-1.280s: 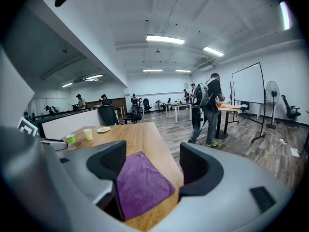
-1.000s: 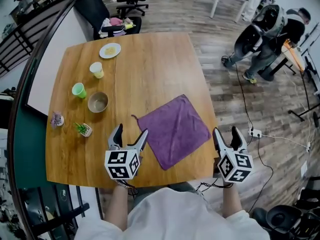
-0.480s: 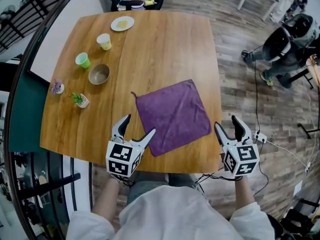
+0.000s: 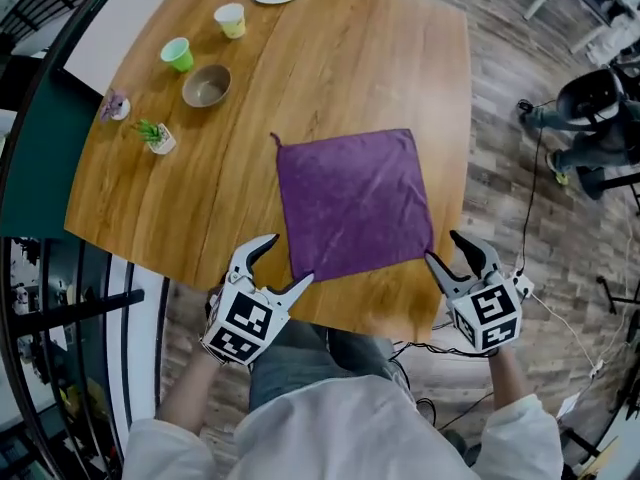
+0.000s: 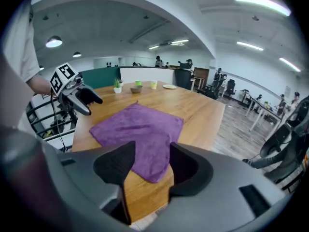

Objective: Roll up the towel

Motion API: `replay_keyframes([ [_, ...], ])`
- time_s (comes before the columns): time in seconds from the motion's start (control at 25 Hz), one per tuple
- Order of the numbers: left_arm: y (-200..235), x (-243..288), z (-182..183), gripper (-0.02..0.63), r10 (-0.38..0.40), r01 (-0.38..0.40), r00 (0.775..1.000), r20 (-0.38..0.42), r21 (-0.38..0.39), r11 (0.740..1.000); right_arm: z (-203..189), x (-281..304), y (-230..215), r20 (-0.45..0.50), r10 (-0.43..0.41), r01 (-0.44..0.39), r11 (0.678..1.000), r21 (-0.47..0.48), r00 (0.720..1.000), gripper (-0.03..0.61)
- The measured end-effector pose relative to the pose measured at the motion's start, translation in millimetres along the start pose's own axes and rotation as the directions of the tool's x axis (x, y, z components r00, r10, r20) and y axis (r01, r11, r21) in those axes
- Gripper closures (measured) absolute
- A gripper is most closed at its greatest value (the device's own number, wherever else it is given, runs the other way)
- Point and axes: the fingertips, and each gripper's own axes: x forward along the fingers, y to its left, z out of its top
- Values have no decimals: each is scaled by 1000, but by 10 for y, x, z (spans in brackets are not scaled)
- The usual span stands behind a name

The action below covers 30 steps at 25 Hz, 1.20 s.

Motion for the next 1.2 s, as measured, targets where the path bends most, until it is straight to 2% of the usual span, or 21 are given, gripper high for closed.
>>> replay_keyframes([
  [0.12, -148, 58, -181, 289, -25, 29, 997, -68, 54, 998, -139, 70, 10, -38, 37, -40, 997, -60, 999, 365],
  [0.24, -298, 101, -343, 335, -62, 77, 988, -139, 106, 991, -256, 130, 38, -73, 83, -91, 989, -113, 994, 379],
  [0.4, -459, 132, -473, 370, -100, 140, 972, -213, 184, 973, -402, 175, 137, -129, 154, -180, 958, -223, 980, 399],
  [0.64, -535, 182, -505, 422, -89, 160, 967, -237, 298, 941, -618, 208, 201, -229, 230, -302, 885, -355, 946, 445],
  [0.8, -586, 193, -588, 445, -122, 225, 946, -300, 336, 915, -697, 254, 170, -304, 267, -382, 816, -434, 914, 460],
  [0.96, -582, 226, -680, 472, -140, 270, 925, -353, 351, 897, -808, 333, 153, -374, 270, -438, 748, -498, 887, 477],
  [1.2, -607, 290, -718, 472, -148, 296, 911, -384, 362, 884, -944, 419, 141, -436, 243, -473, 676, -564, 867, 497],
])
